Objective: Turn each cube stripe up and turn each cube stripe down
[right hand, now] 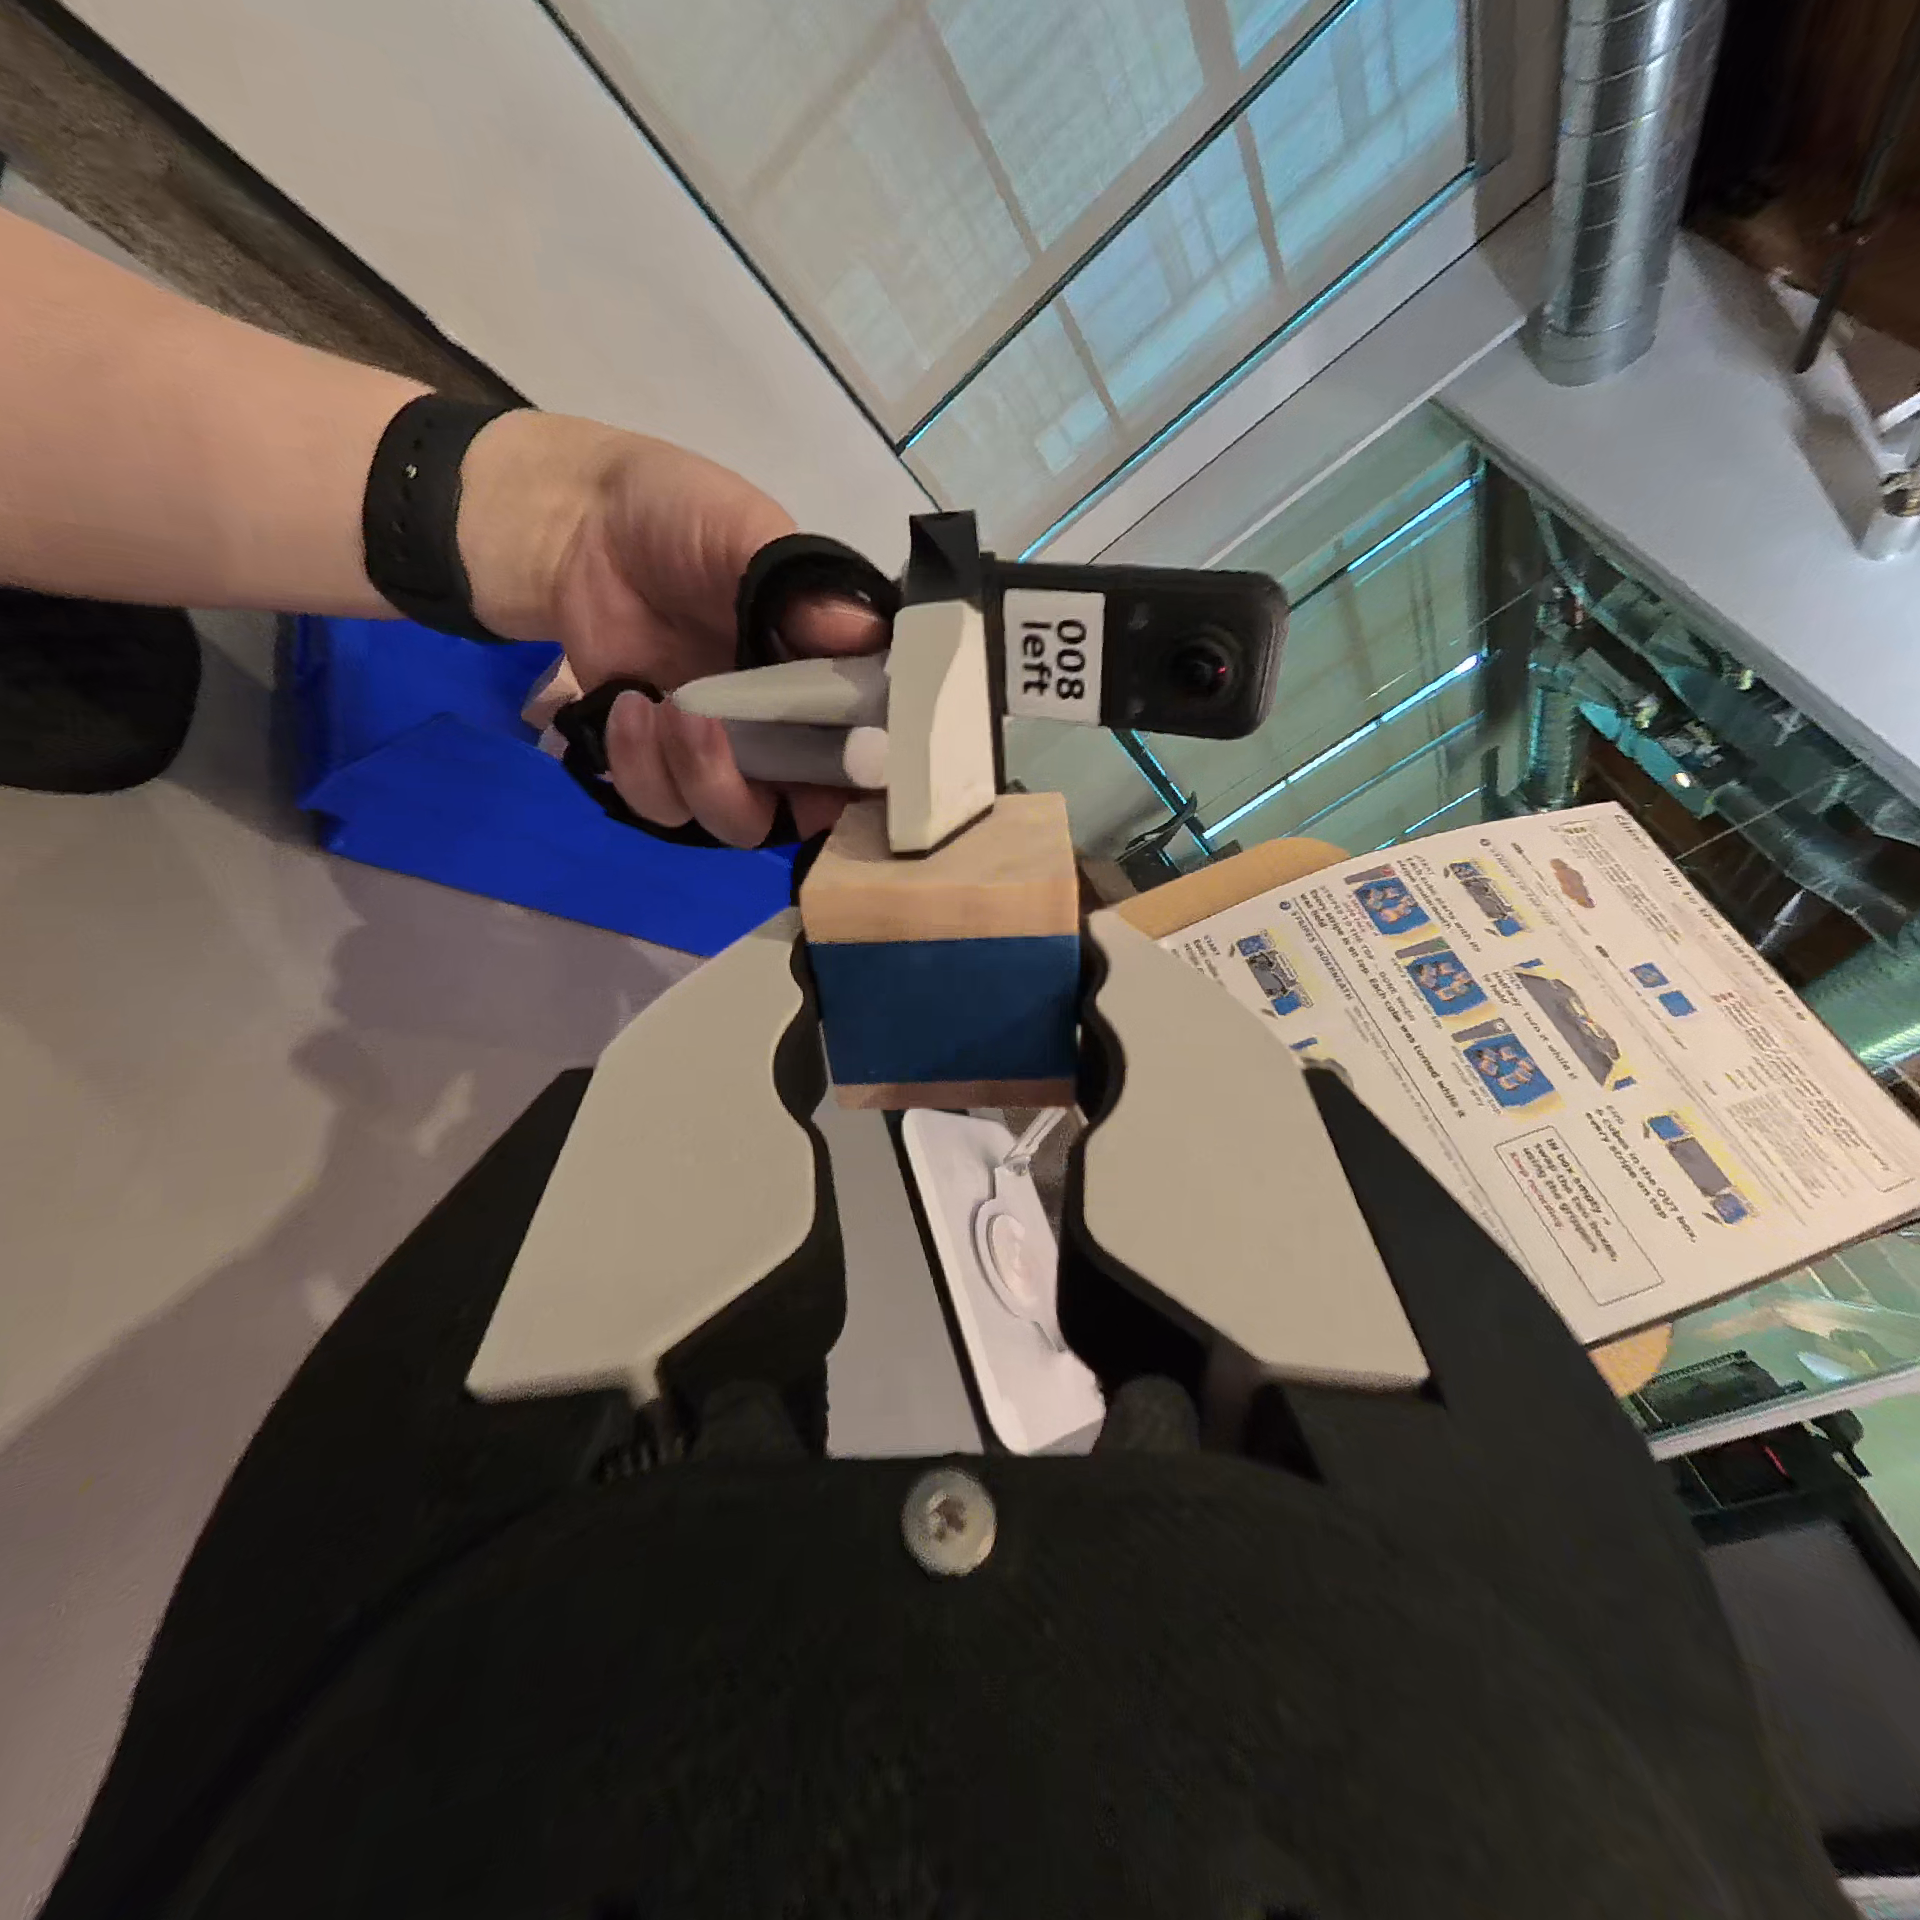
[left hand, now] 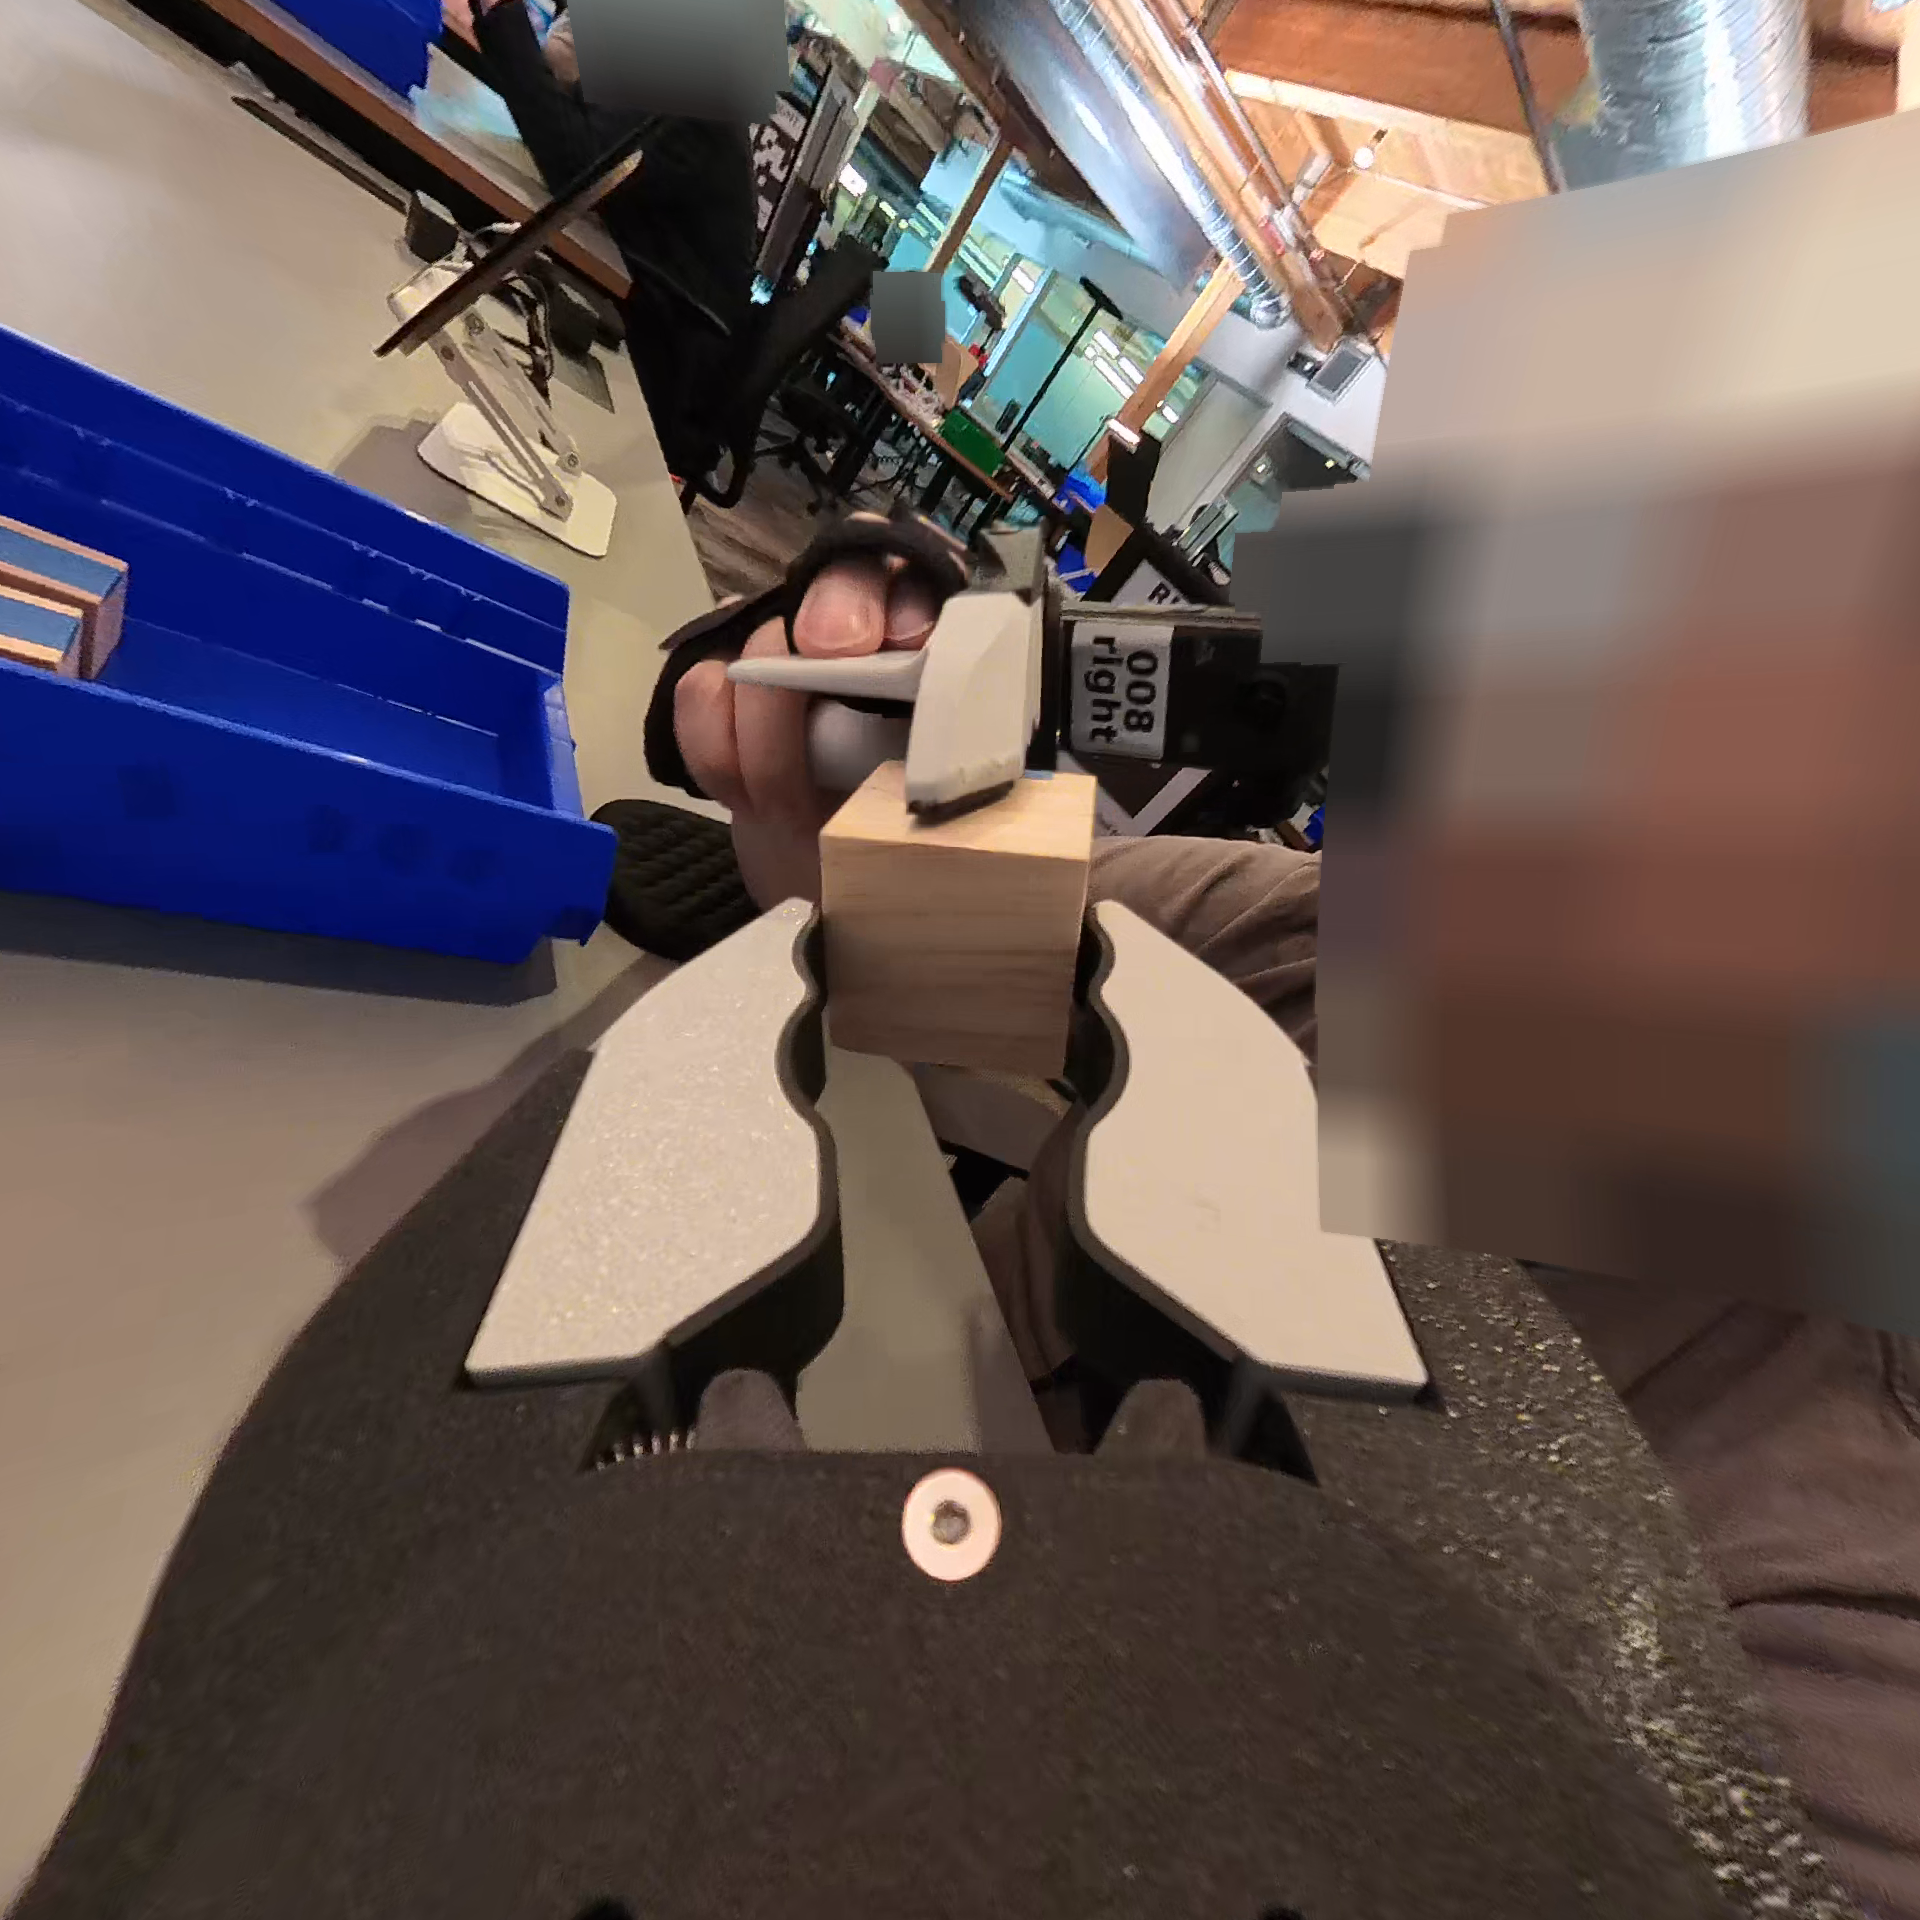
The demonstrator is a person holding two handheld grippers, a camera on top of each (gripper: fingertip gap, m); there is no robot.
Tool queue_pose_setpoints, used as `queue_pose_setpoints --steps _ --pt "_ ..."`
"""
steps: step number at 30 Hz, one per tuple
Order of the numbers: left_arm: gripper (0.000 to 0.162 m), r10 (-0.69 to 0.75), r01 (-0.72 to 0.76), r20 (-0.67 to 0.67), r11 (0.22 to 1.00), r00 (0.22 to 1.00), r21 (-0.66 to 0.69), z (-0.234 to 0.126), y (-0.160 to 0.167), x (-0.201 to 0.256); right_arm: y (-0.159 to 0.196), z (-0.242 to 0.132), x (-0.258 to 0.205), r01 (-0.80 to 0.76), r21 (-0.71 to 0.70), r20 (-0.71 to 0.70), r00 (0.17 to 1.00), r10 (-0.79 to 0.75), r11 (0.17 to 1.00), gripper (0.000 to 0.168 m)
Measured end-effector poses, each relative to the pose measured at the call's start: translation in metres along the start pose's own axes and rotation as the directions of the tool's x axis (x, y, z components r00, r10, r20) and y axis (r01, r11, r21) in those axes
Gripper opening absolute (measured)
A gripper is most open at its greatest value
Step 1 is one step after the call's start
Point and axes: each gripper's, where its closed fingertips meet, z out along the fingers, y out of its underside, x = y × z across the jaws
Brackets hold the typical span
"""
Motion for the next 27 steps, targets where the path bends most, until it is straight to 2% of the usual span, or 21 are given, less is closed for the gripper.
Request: queue_pose_setpoints --steps 1,5,7,9,10,12,15,17,19,20,22,24,27 --pt "0.045 0.008 -0.008 0.011 1.000 1.000 -0.005 0.000 0.001 -0.001 0.001 0.000 -0.001 0.007 -0.007 0.004 1.000 -0.007 1.000 0.046" --pt "0.046 0.023 -0.024 -0.021 0.999 1.000 -0.023 -0.001 0.002 0.005 -0.005 -0.004 -0.002 -0.021 0.018 0.051 0.998 0.021 1.000 0.045" --pt "0.056 0.038 -0.039 -0.018 0.999 0.999 -0.014 -0.007 0.000 0.007 -0.001 -0.011 0.006 -0.025 -0.023 0.071 0.997 0.026 0.999 0.046" --pt "0.055 0.055 -0.055 0.029 0.998 0.998 -0.012 -0.017 -0.003 0.006 0.023 -0.029 0.031 -0.035 -0.181 0.060 0.997 0.046 0.983 0.046" --pt "0.055 0.067 -0.067 0.062 0.998 0.996 -0.007 -0.023 -0.005 0.005 0.044 -0.045 0.045 -0.082 -0.303 0.063 0.992 0.106 0.949 0.046" --pt "0.054 0.096 -0.097 0.110 0.995 0.989 -0.001 -0.033 -0.008 0.007 0.105 -0.092 0.064 -0.256 -0.576 0.007 0.948 0.317 0.777 0.045" --pt "0.051 0.130 -0.133 0.149 0.991 0.980 0.012 -0.043 -0.013 0.013 0.201 -0.165 0.061 -0.430 -0.815 -0.178 0.824 0.538 0.388 0.045" --pt "0.050 0.134 -0.136 0.164 0.991 0.977 0.006 -0.046 -0.013 0.014 0.254 -0.206 0.032 -0.437 -0.897 -0.298 0.707 0.641 0.065 0.046" --pt "0.048 0.137 -0.139 0.178 0.990 0.975 -0.003 -0.047 -0.012 0.014 0.296 -0.239 0.006 -0.382 -0.893 -0.441 0.636 0.634 -0.238 0.046" --pt "0.048 0.143 -0.144 0.180 0.990 0.973 -0.005 -0.046 -0.012 0.014 0.313 -0.249 -0.001 -0.365 -0.864 -0.503 0.618 0.603 -0.347 0.046" --pt "0.047 0.150 -0.150 0.179 0.989 0.972 -0.014 -0.045 -0.011 0.016 0.339 -0.252 -0.009 -0.385 -0.813 -0.582 0.572 0.578 -0.437 0.047" --pt "0.047 0.157 -0.153 0.188 0.988 0.970 -0.033 -0.043 -0.008 0.016 0.351 -0.249 -0.013 -0.398 -0.796 -0.605 0.545 0.581 -0.456 0.047" --pt "0.046 0.173 -0.163 0.196 0.984 0.965 -0.065 -0.040 -0.004 0.016 0.358 -0.250 -0.009 -0.422 -0.783 -0.621 0.554 0.555 -0.456 0.047"
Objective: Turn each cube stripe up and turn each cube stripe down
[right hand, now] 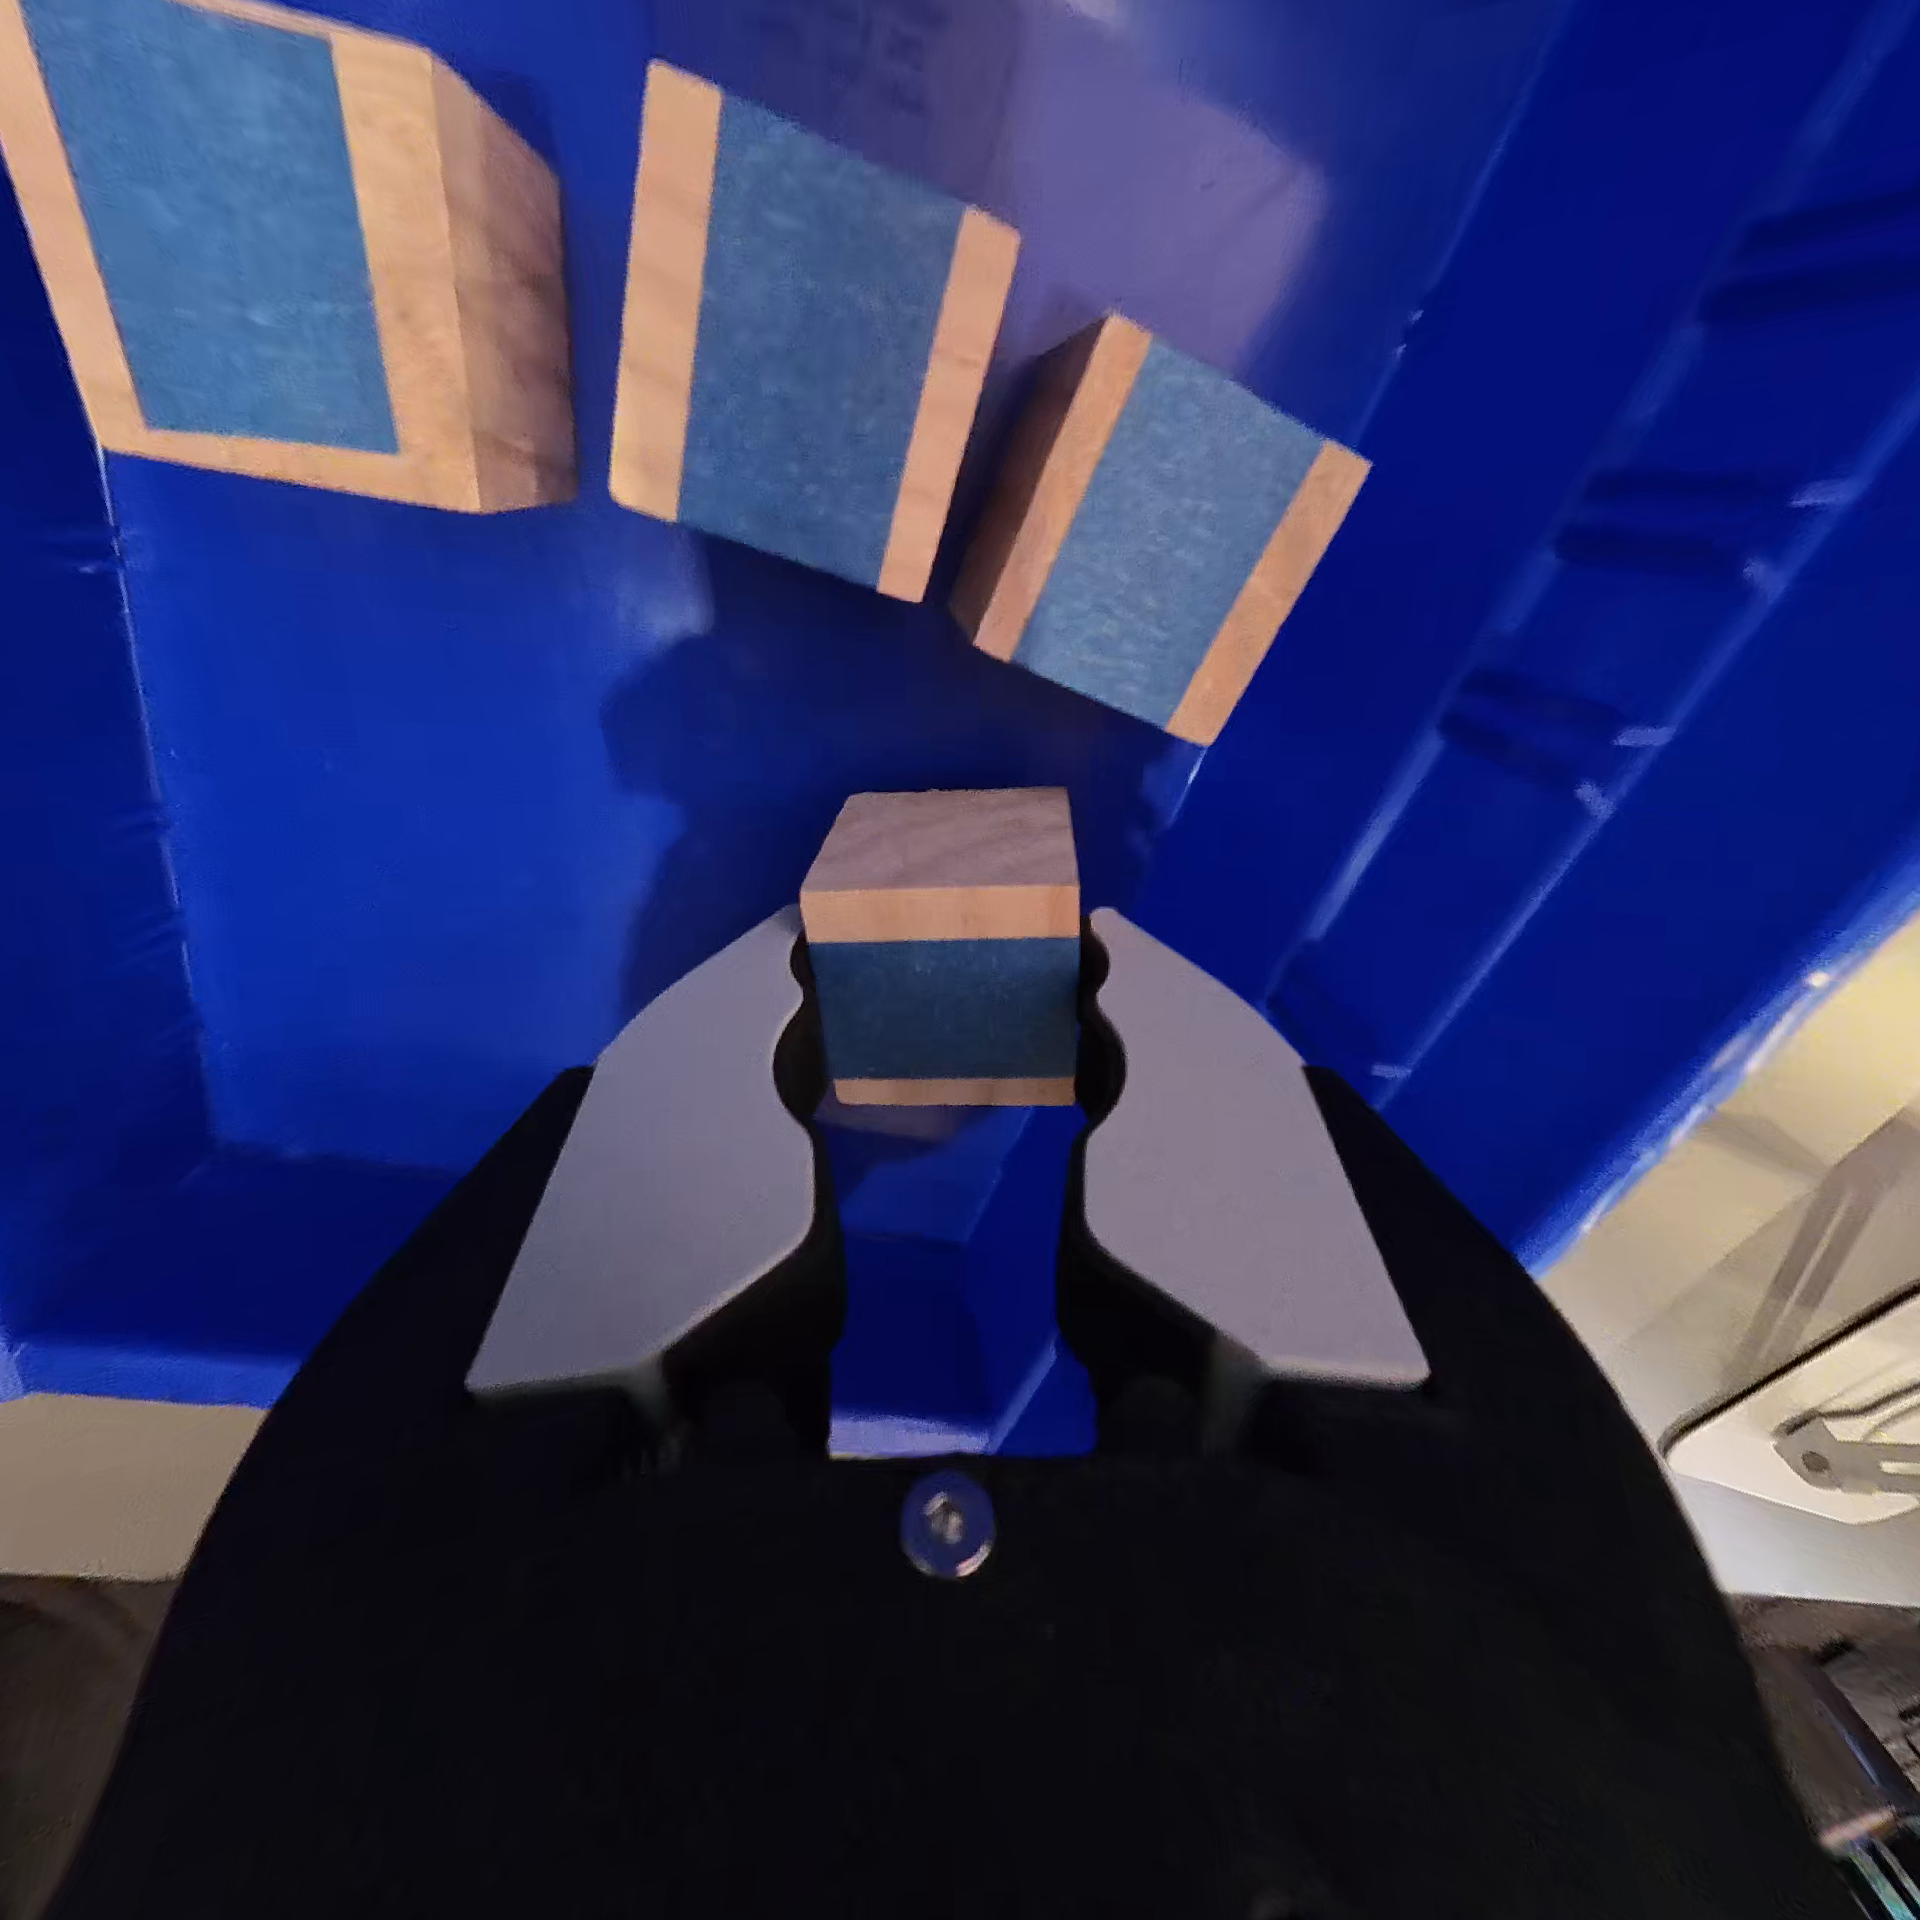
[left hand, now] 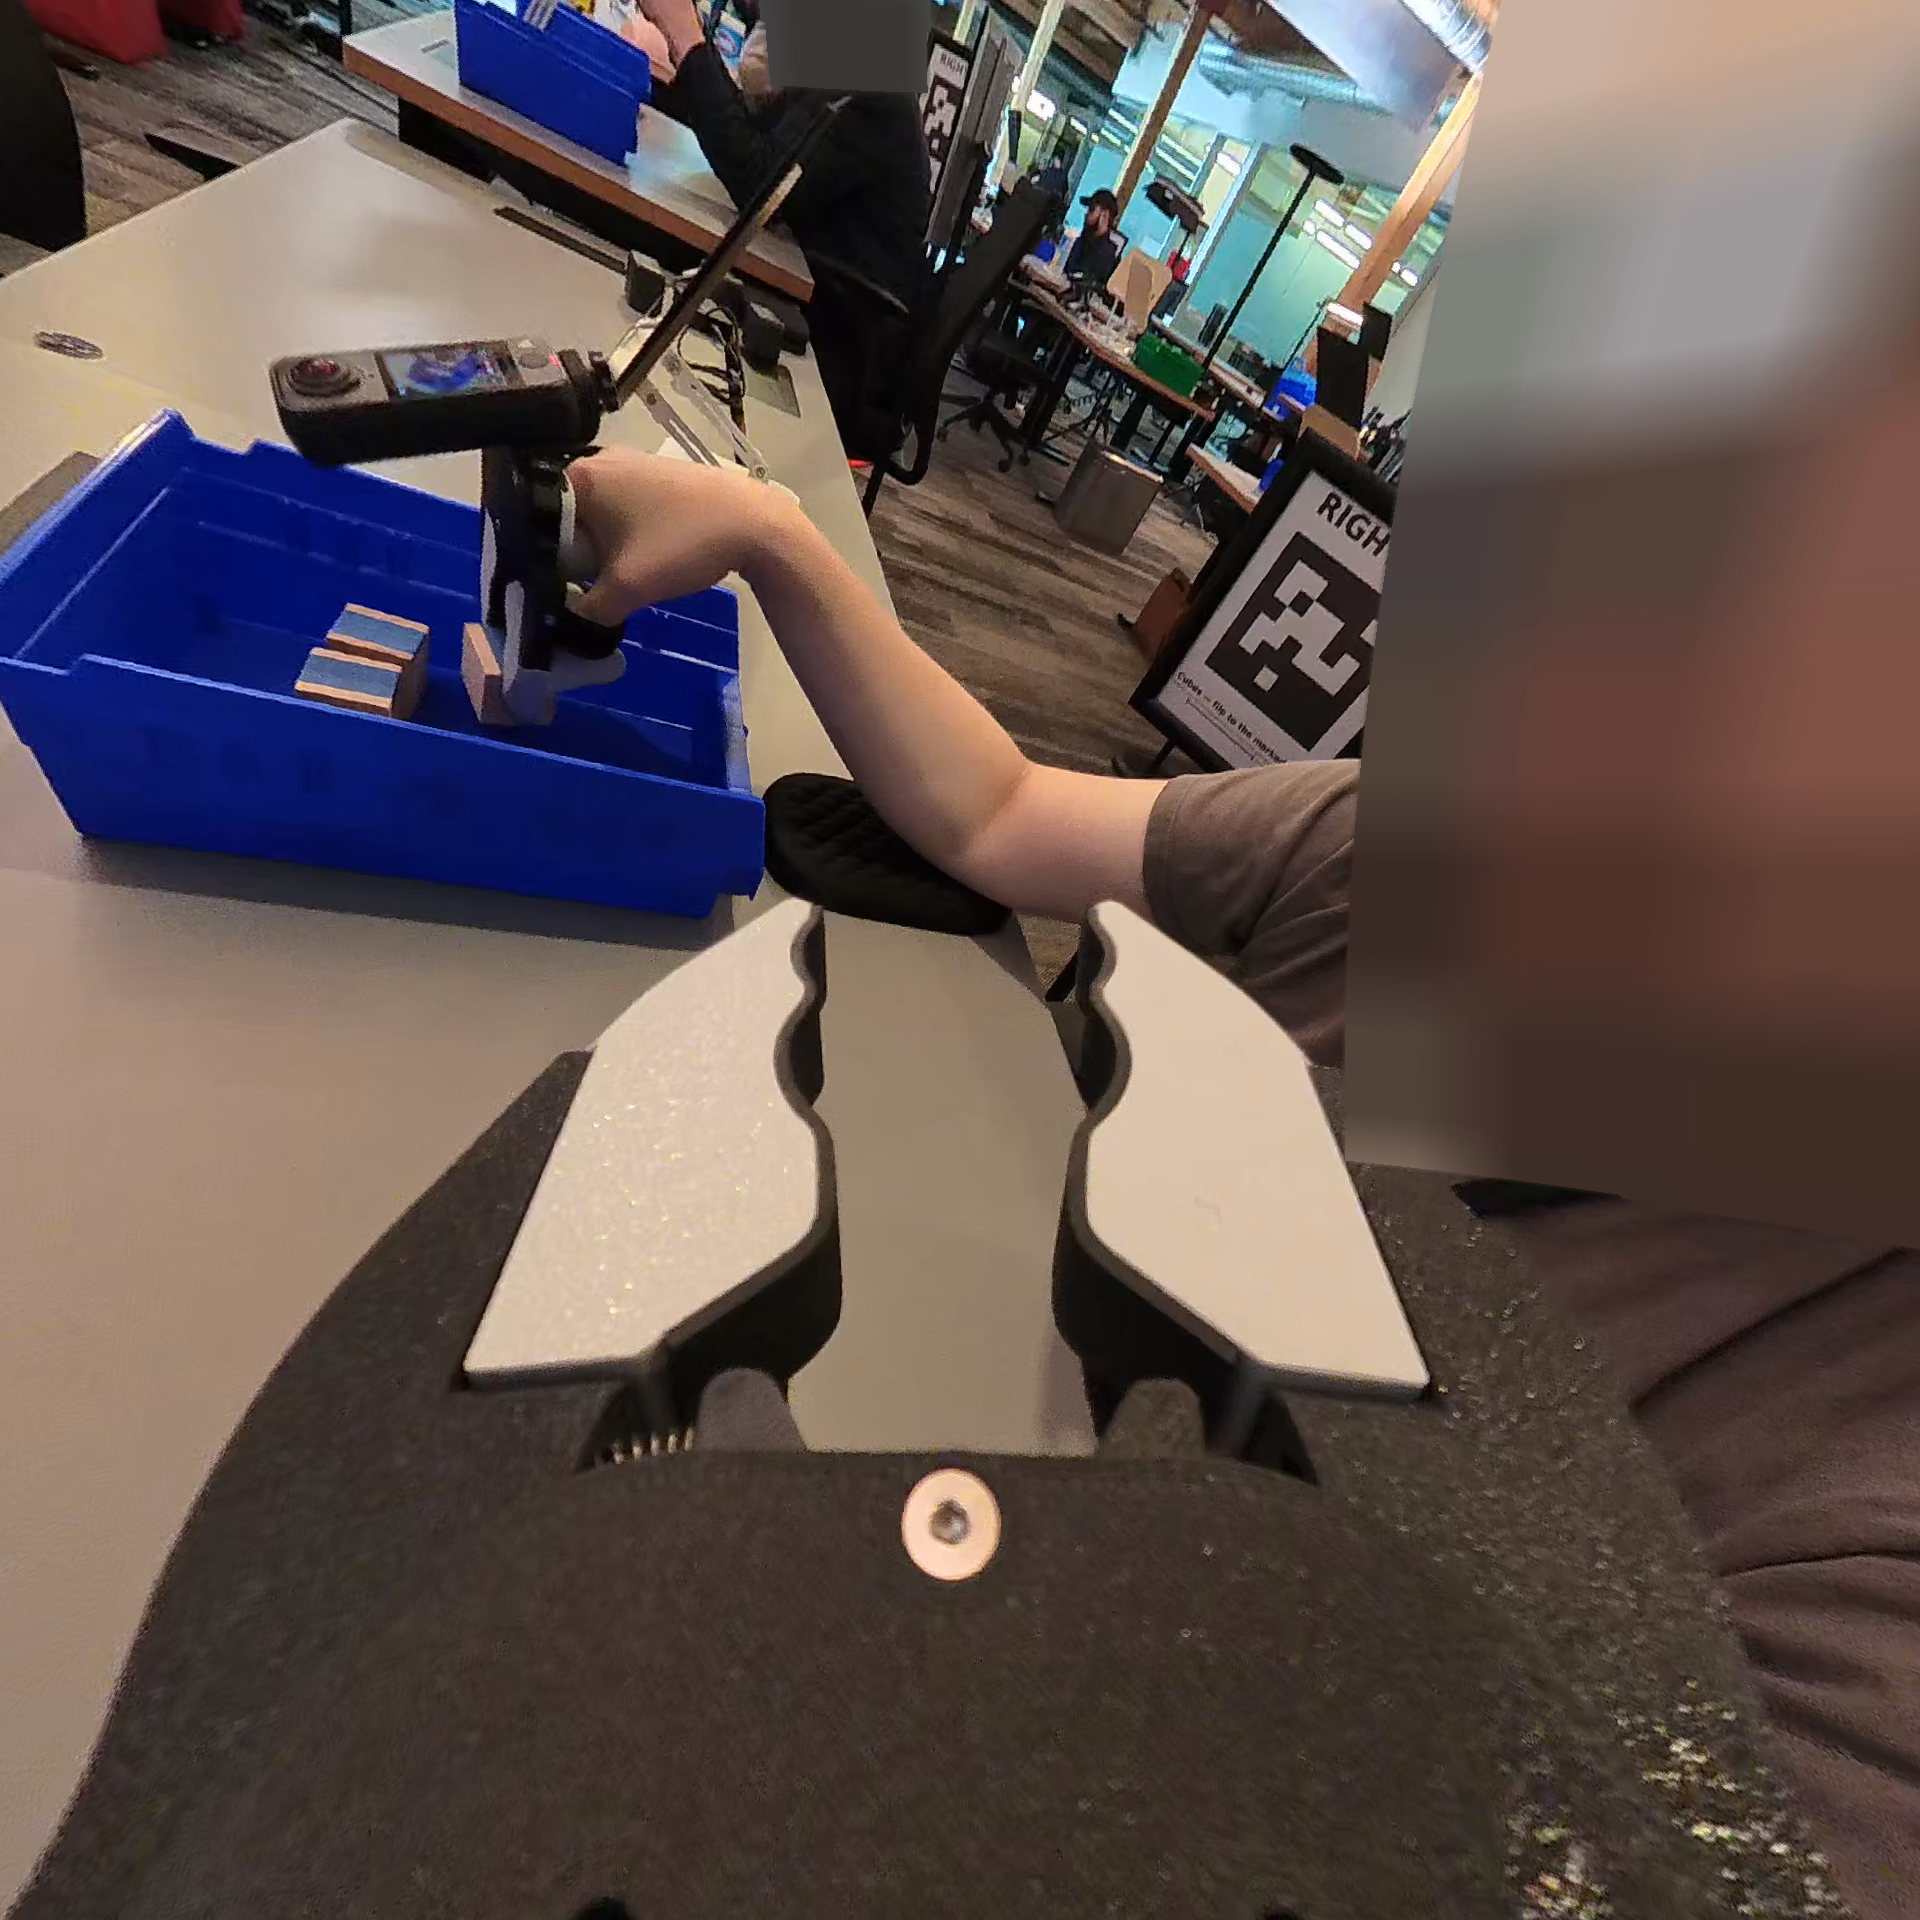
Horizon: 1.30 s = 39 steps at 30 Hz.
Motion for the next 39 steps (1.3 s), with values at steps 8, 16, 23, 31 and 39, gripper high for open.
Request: queue_pose_setpoints --steps 8,16,23,31,39 --pt "0.045 0.001 -0.001 -0.007 0.999 1.000 -0.032 0.007 0.005 0.002 -0.004 0.003 0.005 -0.007 0.019 -0.014 1.000 0.008 1.000 0.048" --pt "0.044 0.006 -0.004 0.043 0.999 0.999 -0.042 -0.013 0.004 0.004 -0.010 -0.033 0.005 0.023 0.142 -0.055 0.998 -0.015 0.990 0.056" --pt "0.041 0.040 0.134 0.711 0.973 0.702 -0.188 -0.141 0.049 -0.052 -0.025 -0.083 -0.006 0.060 0.363 -0.065 0.997 -0.039 0.930 0.056" --pt "0.045 0.167 0.385 0.849 0.835 0.501 -0.392 -0.227 0.143 -0.086 -0.022 -0.061 -0.007 0.095 0.273 -0.067 0.995 -0.080 0.957 0.055" --pt "0.065 0.064 0.676 0.940 0.678 0.336 -0.288 -0.262 0.201 -0.128 -0.023 -0.058 -0.013 0.118 0.260 -0.069 0.992 -0.104 0.958 0.055"
